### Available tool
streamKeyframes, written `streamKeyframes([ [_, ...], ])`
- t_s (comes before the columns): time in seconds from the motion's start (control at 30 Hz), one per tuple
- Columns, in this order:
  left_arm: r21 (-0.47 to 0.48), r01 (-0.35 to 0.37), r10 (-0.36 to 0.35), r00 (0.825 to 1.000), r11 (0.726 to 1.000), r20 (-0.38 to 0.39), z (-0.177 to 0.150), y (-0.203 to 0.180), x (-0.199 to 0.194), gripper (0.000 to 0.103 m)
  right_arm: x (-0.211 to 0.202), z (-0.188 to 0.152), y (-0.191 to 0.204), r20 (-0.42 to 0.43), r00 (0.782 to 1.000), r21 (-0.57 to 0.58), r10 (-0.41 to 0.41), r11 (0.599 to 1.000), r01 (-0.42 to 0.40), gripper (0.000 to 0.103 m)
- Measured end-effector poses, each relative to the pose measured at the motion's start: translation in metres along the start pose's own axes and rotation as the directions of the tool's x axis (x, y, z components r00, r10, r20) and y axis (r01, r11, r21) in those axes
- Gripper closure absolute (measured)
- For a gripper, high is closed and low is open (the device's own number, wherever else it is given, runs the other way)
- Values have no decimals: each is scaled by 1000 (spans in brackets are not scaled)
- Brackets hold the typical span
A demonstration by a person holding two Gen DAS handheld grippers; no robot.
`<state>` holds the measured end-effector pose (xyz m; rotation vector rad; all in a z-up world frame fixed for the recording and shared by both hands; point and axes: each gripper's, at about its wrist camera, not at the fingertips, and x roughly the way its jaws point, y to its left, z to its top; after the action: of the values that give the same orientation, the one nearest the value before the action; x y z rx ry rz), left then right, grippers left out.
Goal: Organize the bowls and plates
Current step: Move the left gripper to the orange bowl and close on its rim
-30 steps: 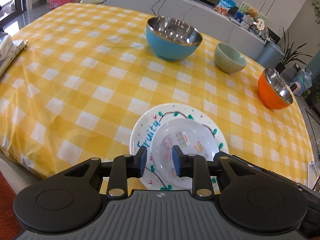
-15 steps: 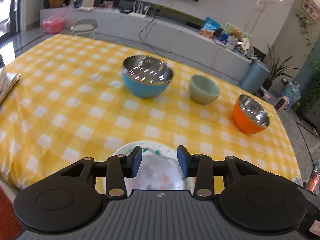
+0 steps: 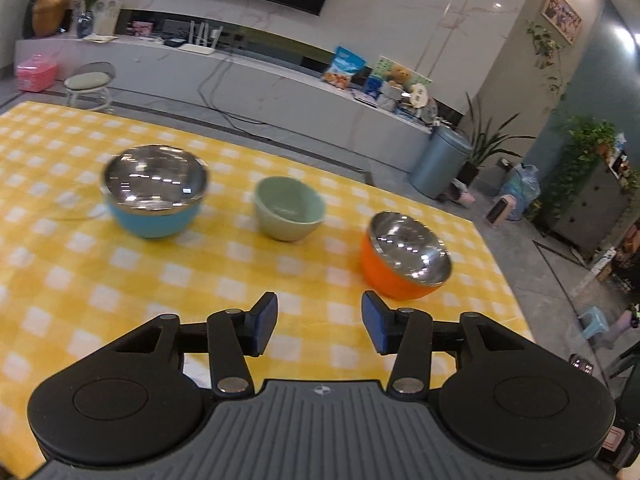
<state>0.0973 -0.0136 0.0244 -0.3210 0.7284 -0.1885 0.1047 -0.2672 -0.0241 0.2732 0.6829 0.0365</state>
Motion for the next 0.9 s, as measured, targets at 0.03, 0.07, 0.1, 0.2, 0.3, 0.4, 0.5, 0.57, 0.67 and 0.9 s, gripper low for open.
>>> streamKeyframes([
  [0.03, 4, 5, -5, 1000, 1000, -1, 0, -4, 5, 46, 4, 3, -5, 7, 1000, 3, -17, 1000, 17, 45],
  [0.07, 9, 9, -9, 1000, 1000, -4, 0, -7, 12, 46, 7, 5, -9, 12, 999, 5, -30, 1000, 30, 45],
  [0.1, 14, 14, -14, 1000, 1000, -5, 1, -10, 17, 45, 11, 8, -13, 19, 999, 7, -44, 999, 44, 45],
  [0.2, 29, 26, -26, 1000, 999, -3, 2, -19, 35, 42, 19, 16, -26, 38, 996, 19, -82, 997, 81, 45],
  [0.3, 46, 38, -37, 999, 998, -4, 5, -25, 51, 41, 29, 25, -38, 49, 994, 56, -95, 994, 92, 45],
  [0.4, 53, 52, -52, 999, 997, 0, 10, -31, 67, 41, 39, 35, -44, 52, 994, 69, -93, 994, 90, 45],
  [0.5, 46, 65, -65, 998, 997, -2, 15, -35, 85, 41, 50, 41, -49, 54, 994, 65, -95, 994, 91, 45],
  [0.57, 37, 96, -96, 995, 995, 8, 18, -36, 97, 41, 59, 45, -50, 59, 994, 66, -95, 994, 91, 46],
  [0.67, 22, 119, -119, 993, 993, 5, 22, -36, 115, 41, 76, 50, -52, 51, 993, 60, -109, 993, 106, 46],
  [0.9, 70, 76, -76, 997, 995, -1, 30, -44, 148, 43, 107, 56, -59, 6, 996, 118, -89, 989, 87, 49],
])
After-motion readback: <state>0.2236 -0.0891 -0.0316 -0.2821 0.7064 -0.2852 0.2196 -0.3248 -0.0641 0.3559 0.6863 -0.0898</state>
